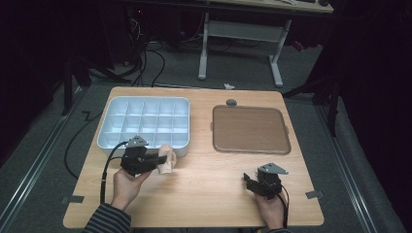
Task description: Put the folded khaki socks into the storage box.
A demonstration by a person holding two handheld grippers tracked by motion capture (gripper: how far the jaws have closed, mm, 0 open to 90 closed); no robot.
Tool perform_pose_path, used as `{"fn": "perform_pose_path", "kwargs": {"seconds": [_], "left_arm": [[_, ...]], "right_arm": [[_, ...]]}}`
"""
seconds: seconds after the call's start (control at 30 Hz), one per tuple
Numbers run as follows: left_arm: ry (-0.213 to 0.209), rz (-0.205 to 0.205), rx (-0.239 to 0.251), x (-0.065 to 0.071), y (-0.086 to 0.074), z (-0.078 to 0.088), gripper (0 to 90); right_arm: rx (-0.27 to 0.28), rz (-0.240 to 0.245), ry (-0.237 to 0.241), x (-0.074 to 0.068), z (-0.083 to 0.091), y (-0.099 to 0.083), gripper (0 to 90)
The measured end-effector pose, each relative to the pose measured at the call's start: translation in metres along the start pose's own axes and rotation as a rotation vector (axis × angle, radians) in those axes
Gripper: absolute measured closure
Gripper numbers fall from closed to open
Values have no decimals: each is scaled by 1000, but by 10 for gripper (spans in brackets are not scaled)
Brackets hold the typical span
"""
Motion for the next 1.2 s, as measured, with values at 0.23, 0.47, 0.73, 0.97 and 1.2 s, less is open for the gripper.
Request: {"fn": "perform_pose_path", "kwargs": {"seconds": [0.23, 0.47, 0.73, 0.97, 1.2], "left_arm": [[-24, 19, 32, -5, 7, 7, 762], [-8, 34, 34, -17, 10, 16, 762], [10, 17, 25, -22, 20, 21, 762], [11, 34, 33, -31, 30, 26, 762], [26, 22, 24, -39, 47, 29, 762]], "right_arm": [[-1, 0, -2, 0, 0, 0, 382], [-1, -2, -1, 0, 0, 0, 382], [-1, -2, -2, 0, 0, 0, 381], [-1, -2, -2, 0, 0, 0, 381], [-1, -1, -2, 0, 0, 0, 381]]}}
Point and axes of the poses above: each handheld gripper's, and its own axes: z roughly backward along the jaws, y roughly out of its top, x roughly to its right, the point moved 7 cm from there along -z, roughly forward along the jaws, and after that the axes turned 9 degrees about -x, right-handed, at the moved point
